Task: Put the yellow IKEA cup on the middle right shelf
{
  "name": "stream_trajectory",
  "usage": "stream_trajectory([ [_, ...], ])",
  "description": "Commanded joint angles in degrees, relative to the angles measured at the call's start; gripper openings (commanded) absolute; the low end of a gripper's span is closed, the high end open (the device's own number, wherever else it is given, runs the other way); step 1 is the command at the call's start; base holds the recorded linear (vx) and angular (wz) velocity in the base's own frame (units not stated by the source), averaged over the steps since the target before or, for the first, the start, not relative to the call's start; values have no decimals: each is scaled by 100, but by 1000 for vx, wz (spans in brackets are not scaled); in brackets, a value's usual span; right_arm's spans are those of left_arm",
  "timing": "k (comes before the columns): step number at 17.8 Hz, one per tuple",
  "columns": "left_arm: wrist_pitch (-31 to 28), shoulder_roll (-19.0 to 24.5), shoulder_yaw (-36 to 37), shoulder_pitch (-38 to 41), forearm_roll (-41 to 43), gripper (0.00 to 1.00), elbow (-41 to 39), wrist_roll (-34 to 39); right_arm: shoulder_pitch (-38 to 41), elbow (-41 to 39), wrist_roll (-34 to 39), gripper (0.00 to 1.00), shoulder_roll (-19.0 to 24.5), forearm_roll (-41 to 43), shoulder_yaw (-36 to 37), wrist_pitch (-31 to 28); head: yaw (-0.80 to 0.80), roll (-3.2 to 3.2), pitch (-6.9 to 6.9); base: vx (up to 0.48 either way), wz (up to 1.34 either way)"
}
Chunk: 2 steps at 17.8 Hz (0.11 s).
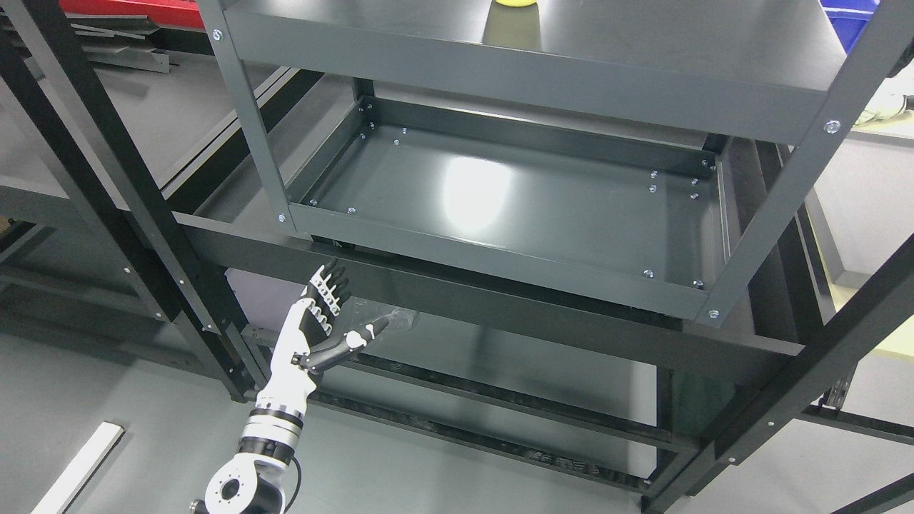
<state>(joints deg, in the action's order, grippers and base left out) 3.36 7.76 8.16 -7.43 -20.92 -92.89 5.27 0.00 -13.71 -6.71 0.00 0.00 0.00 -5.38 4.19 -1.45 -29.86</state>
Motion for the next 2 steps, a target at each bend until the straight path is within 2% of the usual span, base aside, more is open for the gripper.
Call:
stream_trajectory([
  [1, -2, -195, -341, -4, 44, 99, -27, -9, 80, 0, 3, 99, -100, 141, -97, 2, 0, 0, 0, 0, 0],
  [2, -2, -204, -332, -13, 44, 99, -36, -9, 80, 0, 3, 99, -100, 141, -97, 2, 0, 0, 0, 0, 0],
])
